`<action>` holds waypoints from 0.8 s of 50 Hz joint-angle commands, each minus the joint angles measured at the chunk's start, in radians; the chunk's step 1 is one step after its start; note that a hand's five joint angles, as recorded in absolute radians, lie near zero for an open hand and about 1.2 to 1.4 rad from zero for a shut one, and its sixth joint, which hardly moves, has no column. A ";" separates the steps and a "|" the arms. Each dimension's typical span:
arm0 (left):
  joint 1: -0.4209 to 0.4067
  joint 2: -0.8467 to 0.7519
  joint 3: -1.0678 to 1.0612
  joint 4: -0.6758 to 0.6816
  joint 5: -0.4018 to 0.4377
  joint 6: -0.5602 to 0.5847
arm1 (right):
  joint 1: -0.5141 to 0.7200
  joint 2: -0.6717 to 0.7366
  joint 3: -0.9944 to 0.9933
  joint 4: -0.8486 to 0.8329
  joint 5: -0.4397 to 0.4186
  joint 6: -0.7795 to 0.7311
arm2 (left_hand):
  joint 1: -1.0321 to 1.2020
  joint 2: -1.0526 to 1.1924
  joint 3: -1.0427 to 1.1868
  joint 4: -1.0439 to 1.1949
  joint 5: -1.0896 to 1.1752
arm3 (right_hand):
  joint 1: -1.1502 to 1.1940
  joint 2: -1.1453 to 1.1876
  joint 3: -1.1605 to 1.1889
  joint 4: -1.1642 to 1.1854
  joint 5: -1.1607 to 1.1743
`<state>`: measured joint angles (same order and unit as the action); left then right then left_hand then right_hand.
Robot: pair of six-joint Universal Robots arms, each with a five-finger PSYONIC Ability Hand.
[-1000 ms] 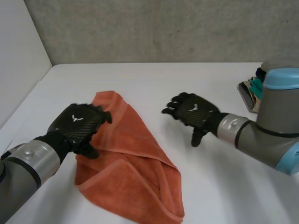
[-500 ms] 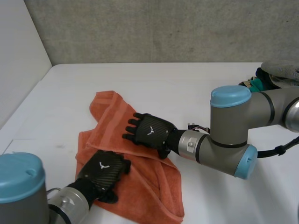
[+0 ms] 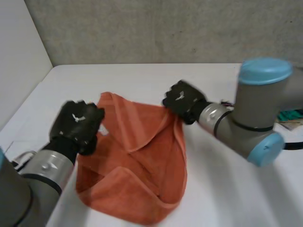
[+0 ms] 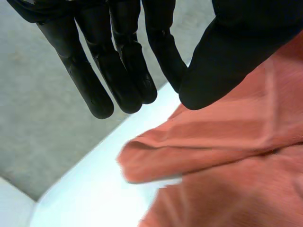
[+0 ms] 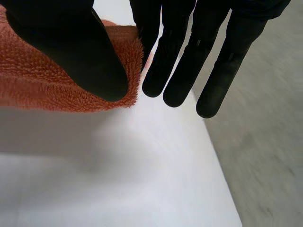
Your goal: Fold the laundry.
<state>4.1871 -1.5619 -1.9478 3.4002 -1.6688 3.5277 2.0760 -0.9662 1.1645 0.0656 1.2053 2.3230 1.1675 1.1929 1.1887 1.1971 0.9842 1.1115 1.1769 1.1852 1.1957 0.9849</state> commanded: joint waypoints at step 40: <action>-0.122 -0.400 0.036 0.039 0.163 0.112 | -0.185 -0.213 0.448 -0.049 0.011 0.068 | 0.131 0.106 0.110 0.102 0.140 | 0.285 0.219 0.211 0.201 0.237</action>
<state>4.0638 -1.9579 -1.9148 3.4106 -1.4640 3.5772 1.8958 -1.1795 1.6033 0.0169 1.2258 2.3925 0.7078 0.7061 0.7054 0.7077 0.5306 1.1115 1.1769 1.1902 1.1966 0.9950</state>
